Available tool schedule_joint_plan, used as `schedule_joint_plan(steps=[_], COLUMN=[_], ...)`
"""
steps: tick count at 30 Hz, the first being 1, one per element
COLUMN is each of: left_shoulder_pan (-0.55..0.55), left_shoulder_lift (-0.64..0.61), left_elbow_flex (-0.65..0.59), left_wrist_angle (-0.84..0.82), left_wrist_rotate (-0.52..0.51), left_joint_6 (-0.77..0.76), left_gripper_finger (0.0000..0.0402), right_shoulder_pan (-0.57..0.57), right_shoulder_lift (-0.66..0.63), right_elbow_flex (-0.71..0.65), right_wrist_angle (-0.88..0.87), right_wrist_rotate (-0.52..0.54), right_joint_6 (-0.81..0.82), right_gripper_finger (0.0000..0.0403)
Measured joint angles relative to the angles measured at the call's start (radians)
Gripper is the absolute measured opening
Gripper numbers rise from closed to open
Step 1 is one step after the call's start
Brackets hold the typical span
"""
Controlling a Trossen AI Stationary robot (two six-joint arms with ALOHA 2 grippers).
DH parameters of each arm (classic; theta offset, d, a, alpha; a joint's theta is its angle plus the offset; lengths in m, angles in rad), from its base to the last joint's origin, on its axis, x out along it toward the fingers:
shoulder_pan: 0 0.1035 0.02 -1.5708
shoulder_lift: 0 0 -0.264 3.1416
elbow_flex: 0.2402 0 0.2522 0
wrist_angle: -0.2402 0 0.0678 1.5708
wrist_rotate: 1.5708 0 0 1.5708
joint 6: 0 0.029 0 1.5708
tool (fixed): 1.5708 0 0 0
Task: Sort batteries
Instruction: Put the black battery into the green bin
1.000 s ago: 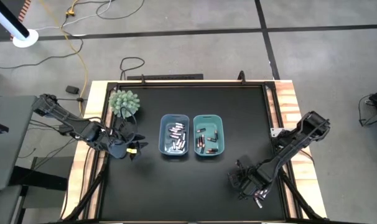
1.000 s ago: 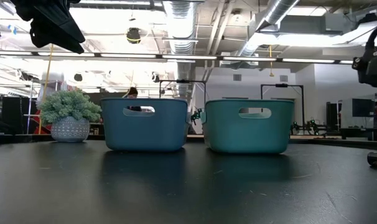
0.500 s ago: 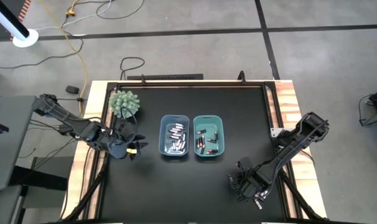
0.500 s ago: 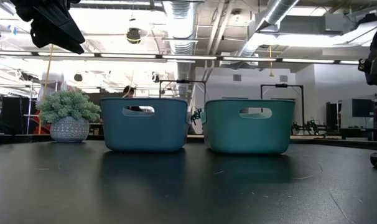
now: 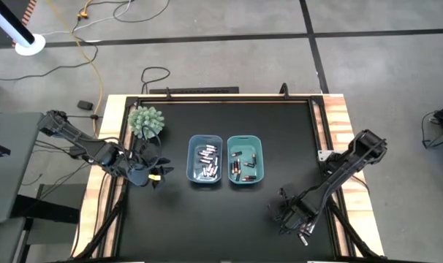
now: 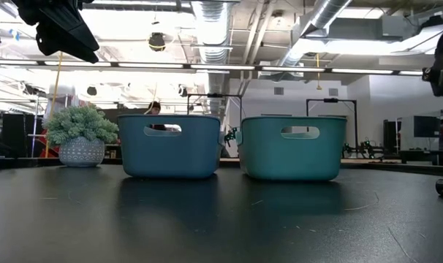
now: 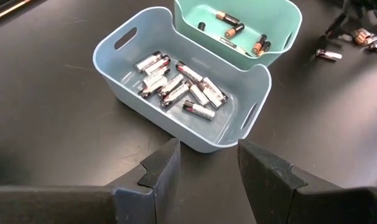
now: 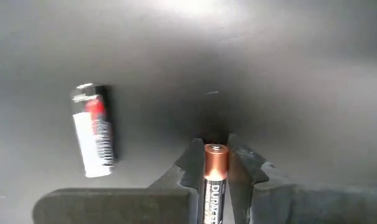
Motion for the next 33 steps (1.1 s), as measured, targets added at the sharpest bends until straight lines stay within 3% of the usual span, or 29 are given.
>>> schedule_joint_plan(steps=[6, 11, 19, 27, 33], left_shoulder_pan=[0.0, 0.0, 0.0, 0.0, -0.001], left_shoulder_lift=[0.0, 0.0, 0.0, 0.0, 0.001], left_elbow_flex=[0.0, 0.0, 0.0, 0.0, 0.0], left_wrist_angle=[0.0, 0.0, 0.001, 0.003, 0.048], left_wrist_rotate=[0.0, 0.0, 0.0, 0.003, 0.09], left_joint_6=[0.035, 0.11, 0.244, 0.168, 0.246], left_gripper_finger=[0.0158, 0.0158, 0.0158, 0.0158, 0.0158], right_shoulder_pan=[-0.006, -0.016, -0.182, -0.472, -0.642], right_shoulder_lift=[-0.117, -0.257, -0.39, -0.264, -0.044], right_elbow_flex=[0.0, 0.0, 0.059, 0.291, 0.526], right_wrist_angle=[-0.131, -0.205, -0.158, 0.007, -0.06], right_wrist_rotate=[0.016, 0.119, 0.341, 0.361, 0.205], right_joint_6=[0.0, -0.012, -0.303, -0.833, -1.02], right_gripper_finger=[0.0057, 0.0057, 0.0056, 0.0056, 0.0056])
